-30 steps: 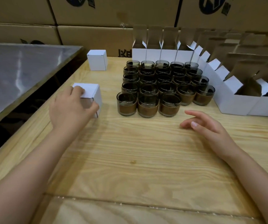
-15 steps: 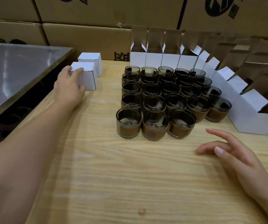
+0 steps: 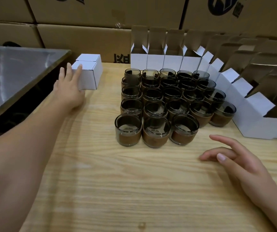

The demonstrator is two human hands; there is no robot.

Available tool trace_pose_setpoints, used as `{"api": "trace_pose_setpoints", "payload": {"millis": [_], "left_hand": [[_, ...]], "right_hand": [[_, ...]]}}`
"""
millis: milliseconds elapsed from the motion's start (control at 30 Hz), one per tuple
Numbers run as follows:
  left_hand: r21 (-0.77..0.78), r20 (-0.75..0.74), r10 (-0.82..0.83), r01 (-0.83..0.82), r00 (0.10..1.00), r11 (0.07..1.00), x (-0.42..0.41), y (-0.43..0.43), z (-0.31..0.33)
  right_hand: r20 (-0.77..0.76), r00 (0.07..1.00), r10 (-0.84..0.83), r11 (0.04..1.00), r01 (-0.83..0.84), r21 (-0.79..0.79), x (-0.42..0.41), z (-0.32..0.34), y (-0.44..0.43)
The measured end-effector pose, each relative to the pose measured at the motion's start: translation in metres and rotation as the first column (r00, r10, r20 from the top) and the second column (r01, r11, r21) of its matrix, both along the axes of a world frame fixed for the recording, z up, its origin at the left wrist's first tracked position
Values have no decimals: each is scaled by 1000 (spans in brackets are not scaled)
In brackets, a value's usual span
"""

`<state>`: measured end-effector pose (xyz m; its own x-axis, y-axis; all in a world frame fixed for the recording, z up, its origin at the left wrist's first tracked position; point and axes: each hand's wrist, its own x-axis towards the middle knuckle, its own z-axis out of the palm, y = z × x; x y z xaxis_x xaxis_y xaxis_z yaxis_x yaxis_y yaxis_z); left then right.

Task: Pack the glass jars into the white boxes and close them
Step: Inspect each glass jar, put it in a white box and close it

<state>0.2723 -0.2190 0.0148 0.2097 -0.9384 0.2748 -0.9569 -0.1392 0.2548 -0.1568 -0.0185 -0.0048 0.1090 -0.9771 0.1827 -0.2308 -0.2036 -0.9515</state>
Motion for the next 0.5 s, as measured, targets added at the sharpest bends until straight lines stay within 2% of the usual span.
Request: {"api": "trace_pose_setpoints", "payload": {"millis": [33,100,167,233,400,500], "left_hand": [[-37,-21,-8,8,1000,999,-4,6,-1],[-213,-53,-31,19,998,977,-13,21,0],[-394,-95,-53,12,994,919,-23,37,5],[-509,-156,-85,-7,984,861,-39,54,14],[-665,-287,-288,26,914,746,-102,116,29],[-713,-348,-484,108,803,692,-152,149,35]], "right_hand": [[-6,1000,1,1000,-1,5,0,1,0],[-25,1000,6,1000,-6,13,1,3,1],[-52,999,16,1000,-15,19,2,4,1],[-68,997,26,999,-25,22,1,4,1],[-90,995,49,999,-47,22,-1,1,0],[-93,995,42,999,-40,24,-3,1,-1]]}}
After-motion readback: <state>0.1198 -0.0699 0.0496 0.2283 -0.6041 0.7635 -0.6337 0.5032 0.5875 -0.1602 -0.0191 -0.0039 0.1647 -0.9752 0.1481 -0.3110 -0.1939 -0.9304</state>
